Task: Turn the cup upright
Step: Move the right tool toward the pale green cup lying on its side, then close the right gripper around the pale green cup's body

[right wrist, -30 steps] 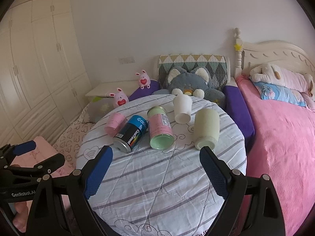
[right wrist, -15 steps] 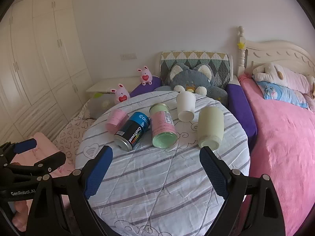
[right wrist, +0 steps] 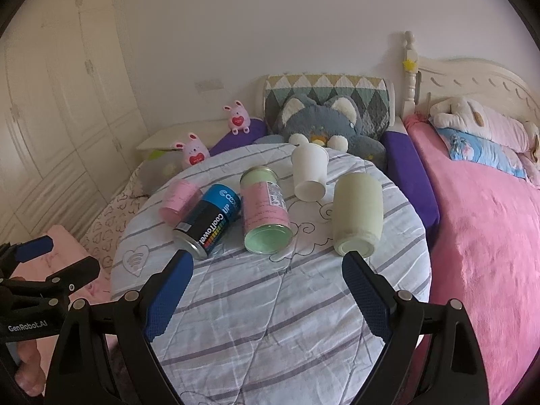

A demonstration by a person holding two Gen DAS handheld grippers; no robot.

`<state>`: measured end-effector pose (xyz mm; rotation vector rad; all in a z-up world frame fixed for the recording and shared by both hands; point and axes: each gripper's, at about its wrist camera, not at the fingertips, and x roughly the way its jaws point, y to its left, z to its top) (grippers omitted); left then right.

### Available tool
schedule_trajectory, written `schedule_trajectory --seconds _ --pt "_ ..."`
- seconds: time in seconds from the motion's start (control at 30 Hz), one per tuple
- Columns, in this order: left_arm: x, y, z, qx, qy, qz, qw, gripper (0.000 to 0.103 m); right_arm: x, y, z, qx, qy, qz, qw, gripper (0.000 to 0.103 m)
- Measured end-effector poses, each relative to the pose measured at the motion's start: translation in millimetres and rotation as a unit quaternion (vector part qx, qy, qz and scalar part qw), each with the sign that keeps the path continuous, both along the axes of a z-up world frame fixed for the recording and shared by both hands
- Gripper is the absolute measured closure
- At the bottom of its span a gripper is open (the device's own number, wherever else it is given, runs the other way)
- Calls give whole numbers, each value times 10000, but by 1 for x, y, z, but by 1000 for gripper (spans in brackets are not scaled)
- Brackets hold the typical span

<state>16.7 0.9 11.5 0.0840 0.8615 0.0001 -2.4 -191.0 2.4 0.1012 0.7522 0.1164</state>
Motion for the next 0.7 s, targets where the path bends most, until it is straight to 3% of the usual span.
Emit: schedule_trajectory --seconds 0.37,0.7 --pt "64 -15 -31 -26 313 -8 9995 0 57 -22 -30 -156 411 -352 9984 12" --pt "103 -34 -44 96 356 -19 9993 0 111 -56 -58 -524 743 -941 9914 12"
